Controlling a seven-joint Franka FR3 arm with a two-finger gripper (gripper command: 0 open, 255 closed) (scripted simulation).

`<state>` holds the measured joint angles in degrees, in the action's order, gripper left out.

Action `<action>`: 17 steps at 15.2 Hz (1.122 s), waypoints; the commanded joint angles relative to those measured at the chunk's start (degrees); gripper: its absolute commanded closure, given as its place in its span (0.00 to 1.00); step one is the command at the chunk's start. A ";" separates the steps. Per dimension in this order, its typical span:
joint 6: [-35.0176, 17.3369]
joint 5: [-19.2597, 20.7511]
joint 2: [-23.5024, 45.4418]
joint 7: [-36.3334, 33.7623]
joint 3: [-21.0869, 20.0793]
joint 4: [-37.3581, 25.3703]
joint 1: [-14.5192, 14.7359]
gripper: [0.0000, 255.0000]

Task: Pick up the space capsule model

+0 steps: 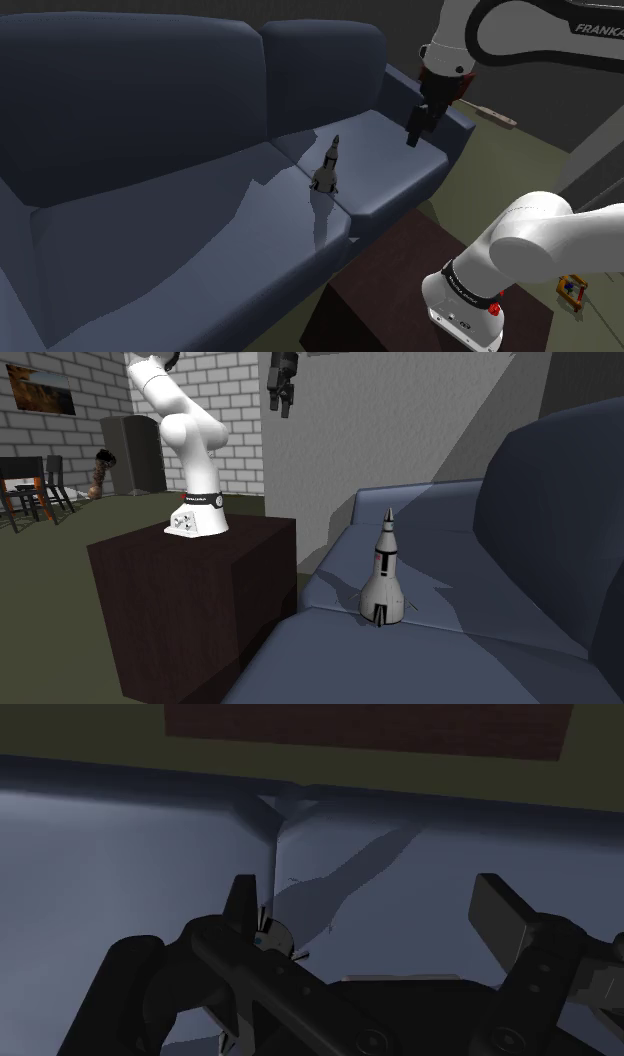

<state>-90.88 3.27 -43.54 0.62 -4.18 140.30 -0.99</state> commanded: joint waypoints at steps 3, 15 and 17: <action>-5.22 0.67 1.63 0.52 0.83 1.90 -0.48 0.00; -36.56 3.70 19.38 3.32 5.70 5.40 -3.36 0.00; -41.40 3.85 23.33 3.86 6.46 4.60 -3.70 0.00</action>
<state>-129.55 7.00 -21.84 4.17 1.86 144.86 -4.48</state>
